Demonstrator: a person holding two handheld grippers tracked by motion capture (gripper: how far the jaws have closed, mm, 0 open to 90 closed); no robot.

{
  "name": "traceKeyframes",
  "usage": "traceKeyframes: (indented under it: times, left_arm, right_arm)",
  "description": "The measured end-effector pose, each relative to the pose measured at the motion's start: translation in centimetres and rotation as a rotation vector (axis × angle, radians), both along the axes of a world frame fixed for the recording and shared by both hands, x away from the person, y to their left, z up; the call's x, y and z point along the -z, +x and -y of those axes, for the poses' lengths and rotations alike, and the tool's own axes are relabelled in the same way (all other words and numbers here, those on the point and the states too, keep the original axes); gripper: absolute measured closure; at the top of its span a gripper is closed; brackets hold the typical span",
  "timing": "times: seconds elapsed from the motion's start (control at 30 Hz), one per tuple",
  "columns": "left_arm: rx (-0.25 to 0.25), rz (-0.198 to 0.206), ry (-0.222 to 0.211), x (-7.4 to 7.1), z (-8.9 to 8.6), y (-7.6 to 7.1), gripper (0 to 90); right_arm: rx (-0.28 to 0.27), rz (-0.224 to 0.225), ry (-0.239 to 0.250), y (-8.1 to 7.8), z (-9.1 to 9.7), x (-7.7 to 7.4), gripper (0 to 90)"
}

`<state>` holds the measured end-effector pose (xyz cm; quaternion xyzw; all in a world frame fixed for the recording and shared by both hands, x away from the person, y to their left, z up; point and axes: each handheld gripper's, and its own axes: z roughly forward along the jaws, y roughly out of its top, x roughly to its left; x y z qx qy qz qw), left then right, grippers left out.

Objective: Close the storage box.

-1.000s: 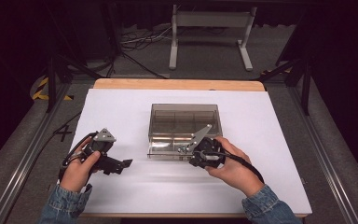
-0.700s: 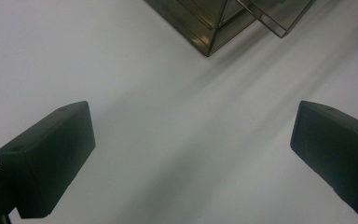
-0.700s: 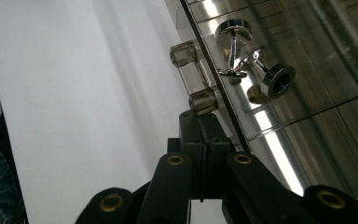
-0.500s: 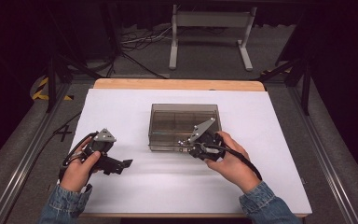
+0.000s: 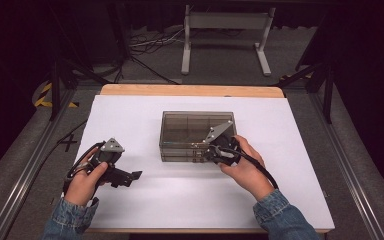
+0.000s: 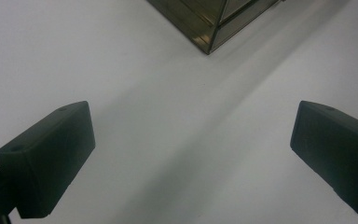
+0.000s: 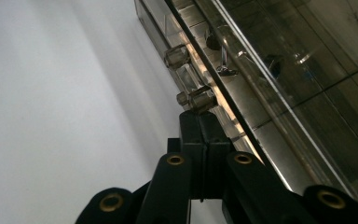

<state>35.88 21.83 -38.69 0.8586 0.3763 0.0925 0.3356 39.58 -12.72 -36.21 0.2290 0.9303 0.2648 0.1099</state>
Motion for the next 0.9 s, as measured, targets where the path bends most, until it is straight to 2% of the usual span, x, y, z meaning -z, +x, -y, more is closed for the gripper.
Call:
traceKeyframes:
  times: [0.2,0.57,0.73,0.8,0.9]
  left_arm:
    - [-0.001,-0.002,-0.002,0.0,0.0,0.0,0.5]
    - [-0.001,-0.001,-0.002,0.0,0.0,0.0,0.5]
    - [0.0,-0.001,0.0,0.0,0.0,0.0,0.5]
    - [0.003,-0.005,0.003,0.0,0.0,0.0,0.5]
    - [0.005,-0.006,0.005,0.1,0.0,0.0,0.5]
  right_arm:
    - [0.05,0.014,0.014,0.6,-0.1,0.3,90.0]
    - [0.076,0.006,0.017,0.7,-0.4,0.7,90.0]
    - [0.049,-0.006,0.02,0.1,-0.3,0.2,87.5]
    - [0.023,0.002,0.042,-0.2,-0.1,-0.2,84.0]
    - [0.002,-0.015,0.087,-0.7,0.4,-0.8,79.6]
